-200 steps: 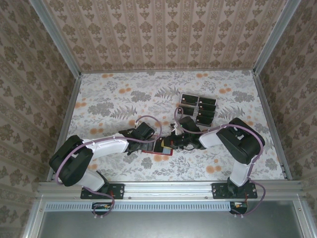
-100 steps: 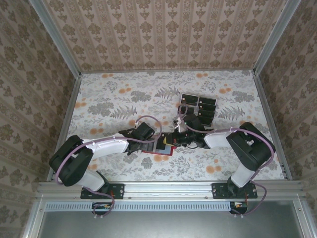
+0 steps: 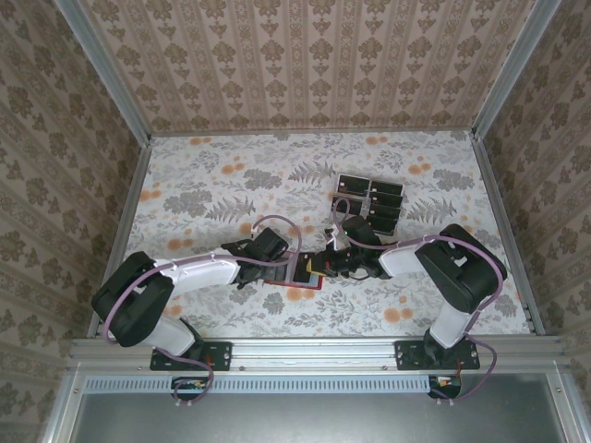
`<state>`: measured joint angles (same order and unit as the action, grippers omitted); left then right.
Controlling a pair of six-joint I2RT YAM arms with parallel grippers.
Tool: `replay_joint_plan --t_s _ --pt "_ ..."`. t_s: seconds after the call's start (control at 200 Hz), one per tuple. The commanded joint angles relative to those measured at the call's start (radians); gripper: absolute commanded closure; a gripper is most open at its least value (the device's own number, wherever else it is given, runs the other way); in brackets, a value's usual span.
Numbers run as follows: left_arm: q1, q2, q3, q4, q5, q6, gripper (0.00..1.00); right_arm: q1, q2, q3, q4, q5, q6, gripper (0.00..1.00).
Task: Put the credit cards into the card holder
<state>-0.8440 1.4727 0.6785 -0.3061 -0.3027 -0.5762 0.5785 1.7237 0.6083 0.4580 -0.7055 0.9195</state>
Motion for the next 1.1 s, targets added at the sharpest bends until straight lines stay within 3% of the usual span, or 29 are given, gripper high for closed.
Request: replay_joint_plan --t_s 0.0,0.64,1.095 --pt "-0.006 0.015 -0.028 -0.050 -0.003 -0.008 0.00 -0.004 0.023 -0.015 0.065 -0.012 0.027 1.00" --pt "-0.008 0.019 -0.026 -0.049 -0.003 -0.011 0.00 0.023 0.073 -0.011 0.164 -0.023 0.088 1.00" --pt "-0.014 -0.049 -0.044 -0.075 0.017 -0.029 0.00 -0.023 -0.005 -0.010 -0.223 0.031 -0.141 1.00"
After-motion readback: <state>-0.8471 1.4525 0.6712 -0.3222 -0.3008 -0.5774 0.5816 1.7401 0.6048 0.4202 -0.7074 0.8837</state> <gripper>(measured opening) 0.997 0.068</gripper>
